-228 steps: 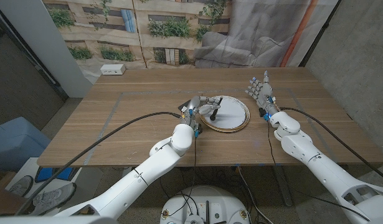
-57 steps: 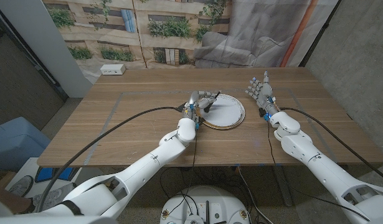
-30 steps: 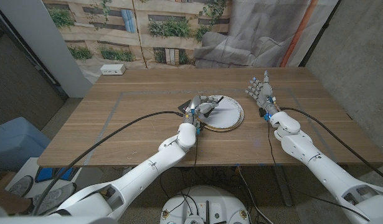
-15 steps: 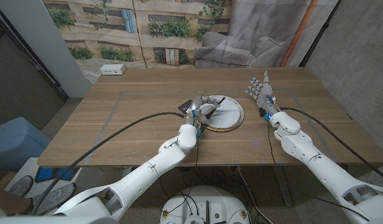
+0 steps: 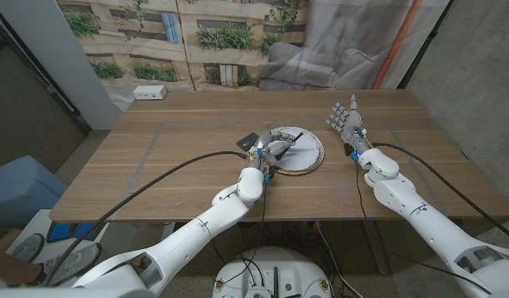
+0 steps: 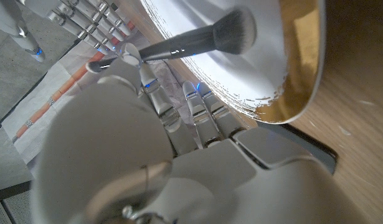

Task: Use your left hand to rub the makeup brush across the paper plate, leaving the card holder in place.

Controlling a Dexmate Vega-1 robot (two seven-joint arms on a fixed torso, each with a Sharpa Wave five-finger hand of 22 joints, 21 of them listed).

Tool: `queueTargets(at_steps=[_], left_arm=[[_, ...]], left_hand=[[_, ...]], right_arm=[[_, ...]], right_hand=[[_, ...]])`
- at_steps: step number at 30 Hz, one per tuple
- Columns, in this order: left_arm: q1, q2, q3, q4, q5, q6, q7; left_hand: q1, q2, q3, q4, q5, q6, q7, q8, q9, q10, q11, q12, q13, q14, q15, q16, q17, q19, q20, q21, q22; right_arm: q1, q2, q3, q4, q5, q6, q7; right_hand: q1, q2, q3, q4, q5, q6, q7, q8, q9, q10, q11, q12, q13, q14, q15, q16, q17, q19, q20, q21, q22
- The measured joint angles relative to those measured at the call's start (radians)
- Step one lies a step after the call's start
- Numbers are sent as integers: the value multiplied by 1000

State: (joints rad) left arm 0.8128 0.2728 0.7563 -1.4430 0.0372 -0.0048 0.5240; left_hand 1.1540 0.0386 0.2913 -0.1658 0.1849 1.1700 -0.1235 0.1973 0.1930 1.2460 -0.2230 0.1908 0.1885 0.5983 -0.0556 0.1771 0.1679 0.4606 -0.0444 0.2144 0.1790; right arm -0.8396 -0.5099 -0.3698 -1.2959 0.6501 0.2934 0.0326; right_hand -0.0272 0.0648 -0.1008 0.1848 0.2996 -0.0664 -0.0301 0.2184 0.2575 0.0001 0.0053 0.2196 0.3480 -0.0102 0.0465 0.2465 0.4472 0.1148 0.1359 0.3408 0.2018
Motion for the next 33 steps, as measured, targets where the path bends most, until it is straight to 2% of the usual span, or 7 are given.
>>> queueTargets(at_steps=[33], left_arm=[[-14, 1, -3, 33, 5, -21, -7]], left_hand=[[3, 3, -4, -4, 0, 0, 0, 0, 0, -2, 2, 0, 0, 0, 0, 0, 0, 0, 0, 0, 0]], right_arm=[[0, 1, -1, 2, -1, 0, 1]], right_hand=[[0, 0, 0, 0, 0, 0, 0, 0, 0, 0, 0, 0, 0, 0, 0, 0, 0, 0, 0, 0, 0]])
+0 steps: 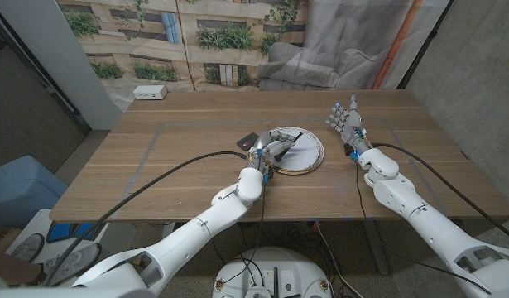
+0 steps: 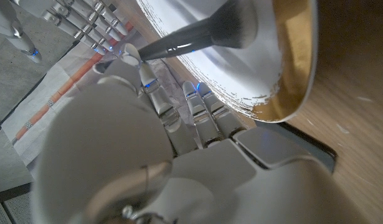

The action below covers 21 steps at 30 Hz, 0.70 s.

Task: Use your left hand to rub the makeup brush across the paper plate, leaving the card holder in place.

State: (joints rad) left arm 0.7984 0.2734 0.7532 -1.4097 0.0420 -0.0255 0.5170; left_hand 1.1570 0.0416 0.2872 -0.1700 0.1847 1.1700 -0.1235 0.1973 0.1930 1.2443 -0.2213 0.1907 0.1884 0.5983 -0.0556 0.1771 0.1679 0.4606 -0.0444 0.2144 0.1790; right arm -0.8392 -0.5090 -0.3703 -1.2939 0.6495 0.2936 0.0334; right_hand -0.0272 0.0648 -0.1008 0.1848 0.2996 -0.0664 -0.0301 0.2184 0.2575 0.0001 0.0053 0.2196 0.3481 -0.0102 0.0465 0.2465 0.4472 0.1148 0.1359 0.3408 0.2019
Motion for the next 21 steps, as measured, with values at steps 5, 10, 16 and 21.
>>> queueTargets(at_steps=[5, 10, 16, 21], left_arm=[[-9, -4, 0, 17, 2, -7, 2], [-18, -8, -1, 33, 5, -16, 7], [-30, -13, -1, 56, 10, -28, 12], [-41, -17, -1, 76, 14, -38, 18]], left_hand=[[2, 2, 0, 0, 0, 0, 0, 0, 0, 0, 0, -2, 0, 0, 0, 0, 0, 0, 0, 0, 0], [2, 2, 0, 0, 0, 0, 0, 0, 0, 0, 0, 2, 0, 0, 0, 0, 0, 0, 0, 0, 0], [2, 2, -4, 4, 0, 0, 0, 0, 0, 2, -2, 2, 0, 0, 0, 0, 0, 0, 0, 0, 0], [2, 2, -4, 4, 0, 0, 0, 0, 0, 2, -2, 2, 0, 0, 0, 0, 0, 0, 0, 0, 0]], right_arm=[[0, 0, 0, 0, 0, 0, 0], [0, 0, 0, 1, 0, 0, 0], [0, 0, 0, 1, 0, 1, 0], [0, 0, 0, 1, 0, 1, 1]], right_hand=[[0, 0, 0, 0, 0, 0, 0, 0, 0, 0, 0, 0, 0, 0, 0, 0, 0, 0, 0, 0, 0], [0, 0, 0, 0, 0, 0, 0, 0, 0, 0, 0, 0, 0, 0, 0, 0, 0, 0, 0, 0, 0], [0, 0, 0, 0, 0, 0, 0, 0, 0, 0, 0, 0, 0, 0, 0, 0, 0, 0, 0, 0, 0], [0, 0, 0, 0, 0, 0, 0, 0, 0, 0, 0, 0, 0, 0, 0, 0, 0, 0, 0, 0, 0]])
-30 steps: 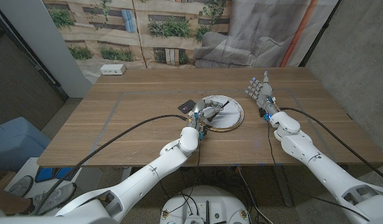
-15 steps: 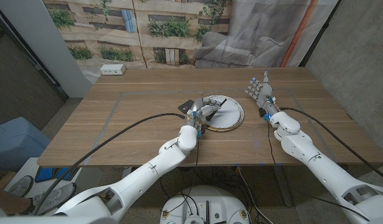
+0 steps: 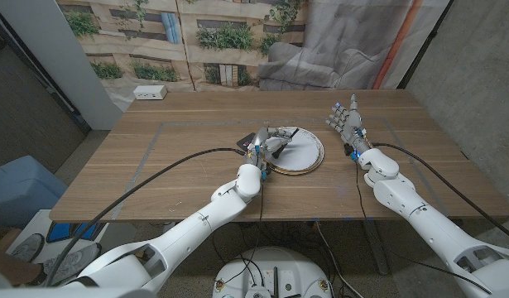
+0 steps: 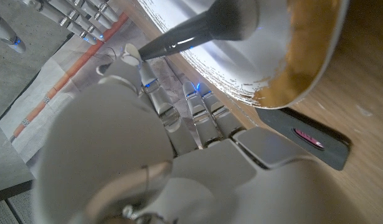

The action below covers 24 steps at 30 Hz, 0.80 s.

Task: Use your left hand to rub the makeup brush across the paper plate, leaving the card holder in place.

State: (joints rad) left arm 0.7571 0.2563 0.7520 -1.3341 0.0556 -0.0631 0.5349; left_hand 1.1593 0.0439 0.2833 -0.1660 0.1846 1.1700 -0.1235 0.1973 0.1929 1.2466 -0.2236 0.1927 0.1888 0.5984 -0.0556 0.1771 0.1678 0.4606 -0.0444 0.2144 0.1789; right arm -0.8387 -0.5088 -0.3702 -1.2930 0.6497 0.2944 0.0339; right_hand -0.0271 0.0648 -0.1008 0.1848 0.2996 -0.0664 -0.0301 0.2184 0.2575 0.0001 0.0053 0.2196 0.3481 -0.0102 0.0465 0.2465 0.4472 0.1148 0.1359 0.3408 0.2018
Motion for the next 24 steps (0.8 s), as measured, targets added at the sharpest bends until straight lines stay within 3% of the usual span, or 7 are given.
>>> queueTargets(at_steps=[24], left_arm=[[-33, -10, 2, 62, 0, 0, 0]], left_hand=[[0, 0, -4, -4, 0, 0, 0, 0, 0, 0, 0, -1, 0, 0, 0, 0, 0, 0, 0, 0, 0]], right_arm=[[0, 0, 0, 0, 0, 0, 0]], right_hand=[[0, 0, 0, 0, 0, 0, 0, 0, 0, 0, 0, 0, 0, 0, 0, 0, 0, 0, 0, 0, 0]])
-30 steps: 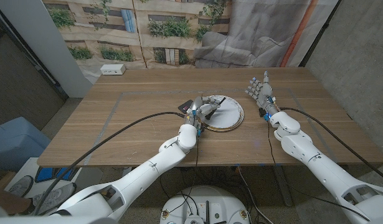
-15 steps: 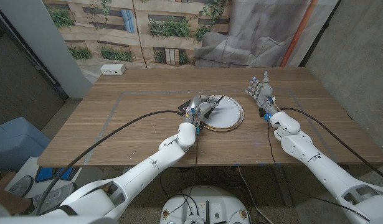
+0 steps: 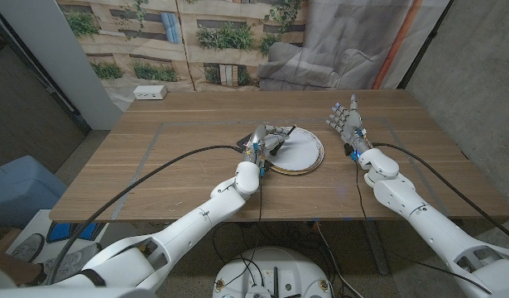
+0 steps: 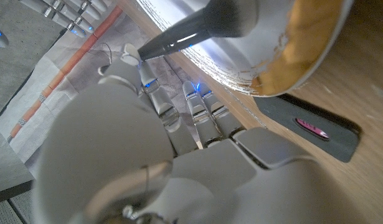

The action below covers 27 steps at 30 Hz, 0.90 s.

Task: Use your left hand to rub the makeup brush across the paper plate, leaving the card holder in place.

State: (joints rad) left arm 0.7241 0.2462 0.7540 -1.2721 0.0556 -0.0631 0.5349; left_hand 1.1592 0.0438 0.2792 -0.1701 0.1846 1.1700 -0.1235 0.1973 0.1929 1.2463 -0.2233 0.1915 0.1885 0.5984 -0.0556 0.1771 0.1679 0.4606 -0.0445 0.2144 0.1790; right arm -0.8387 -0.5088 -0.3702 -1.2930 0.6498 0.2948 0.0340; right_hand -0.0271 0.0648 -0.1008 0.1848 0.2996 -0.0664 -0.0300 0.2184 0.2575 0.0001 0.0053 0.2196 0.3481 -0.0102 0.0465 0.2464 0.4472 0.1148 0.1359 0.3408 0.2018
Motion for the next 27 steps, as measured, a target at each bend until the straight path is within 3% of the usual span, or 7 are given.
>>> queueTargets(at_steps=[2, 27], left_arm=[[-2, 0, 0, 3, 13, -34, 18], [-20, 10, -6, 5, 23, -60, 20]], left_hand=[[0, 0, 0, 0, 0, 0, 0, 0, 0, 0, 0, 0, 0, 0, 0, 0, 0, 0, 0, 0, 0], [4, 4, -3, 3, 0, 0, 0, 0, 0, 0, 0, -1, 0, 0, 0, 0, 0, 0, 0, 0, 0]], right_arm=[[0, 0, 0, 1, 0, 0, 0], [0, 0, 0, 1, 0, 1, 1]], right_hand=[[0, 0, 0, 0, 0, 0, 0, 0, 0, 0, 0, 0, 0, 0, 0, 0, 0, 0, 0, 0, 0], [0, 0, 0, 0, 0, 0, 0, 0, 0, 0, 0, 0, 0, 0, 0, 0, 0, 0, 0, 0, 0]])
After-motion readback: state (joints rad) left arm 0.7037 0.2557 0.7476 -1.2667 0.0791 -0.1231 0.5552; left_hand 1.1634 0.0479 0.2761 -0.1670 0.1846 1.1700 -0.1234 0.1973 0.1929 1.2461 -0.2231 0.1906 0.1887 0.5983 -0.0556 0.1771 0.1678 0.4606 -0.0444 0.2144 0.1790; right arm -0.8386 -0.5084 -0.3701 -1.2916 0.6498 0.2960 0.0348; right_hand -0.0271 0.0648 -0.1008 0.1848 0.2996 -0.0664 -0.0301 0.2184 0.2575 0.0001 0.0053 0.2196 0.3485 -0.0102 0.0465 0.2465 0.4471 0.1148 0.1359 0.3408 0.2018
